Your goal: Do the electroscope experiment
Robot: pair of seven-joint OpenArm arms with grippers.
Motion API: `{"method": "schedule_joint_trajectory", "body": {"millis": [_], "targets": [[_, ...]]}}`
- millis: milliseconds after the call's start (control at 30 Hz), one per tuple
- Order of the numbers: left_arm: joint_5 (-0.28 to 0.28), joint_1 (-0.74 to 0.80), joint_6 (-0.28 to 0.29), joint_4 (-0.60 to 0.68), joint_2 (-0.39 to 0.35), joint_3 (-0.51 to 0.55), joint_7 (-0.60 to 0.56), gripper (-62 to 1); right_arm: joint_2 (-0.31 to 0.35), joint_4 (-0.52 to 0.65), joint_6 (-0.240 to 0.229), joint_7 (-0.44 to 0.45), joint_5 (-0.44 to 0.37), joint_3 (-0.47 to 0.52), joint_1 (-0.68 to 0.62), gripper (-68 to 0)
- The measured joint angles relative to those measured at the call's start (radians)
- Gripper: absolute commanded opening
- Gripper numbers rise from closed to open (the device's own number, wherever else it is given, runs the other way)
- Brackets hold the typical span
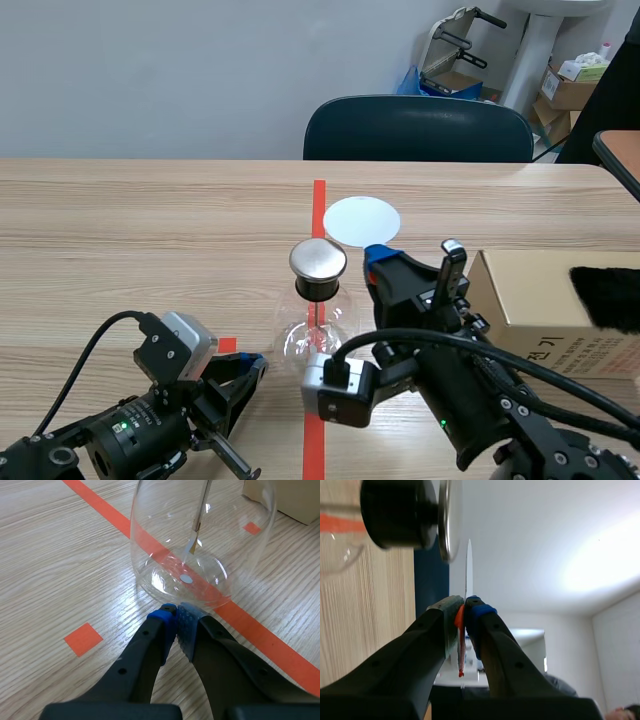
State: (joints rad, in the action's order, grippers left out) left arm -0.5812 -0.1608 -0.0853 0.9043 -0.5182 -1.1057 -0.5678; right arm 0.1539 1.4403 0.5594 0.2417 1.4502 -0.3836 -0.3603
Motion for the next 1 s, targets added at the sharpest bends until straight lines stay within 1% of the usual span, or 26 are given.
{"method": "schedule_joint_trajectory", "body": {"millis": [200,433,867,1000], "targets": [[0.0,0.0,0.0,0.0,0.0,0.0,0.0,-58.0,0.004,0.0,0.0,0.124,0.0,0.0,0.0,-66.7],[0.0,0.0,0.0,0.0,0.0,0.0,-0.004,-58.0,0.004,0.0,0.0,0.219,0.0,0.0,0.0,-66.7],[0.0,0.0,0.0,0.0,0.0,0.0,-0.004,-58.0,0.004,0.0,0.0,0.229,0.0,0.0,0.0,-66.7],[0.0,0.0,0.0,0.0,0.0,0.0,-0.004,-58.0,0.004,0.0,0.0,0.21,0.001,0.0,0.0,-66.7]]}}
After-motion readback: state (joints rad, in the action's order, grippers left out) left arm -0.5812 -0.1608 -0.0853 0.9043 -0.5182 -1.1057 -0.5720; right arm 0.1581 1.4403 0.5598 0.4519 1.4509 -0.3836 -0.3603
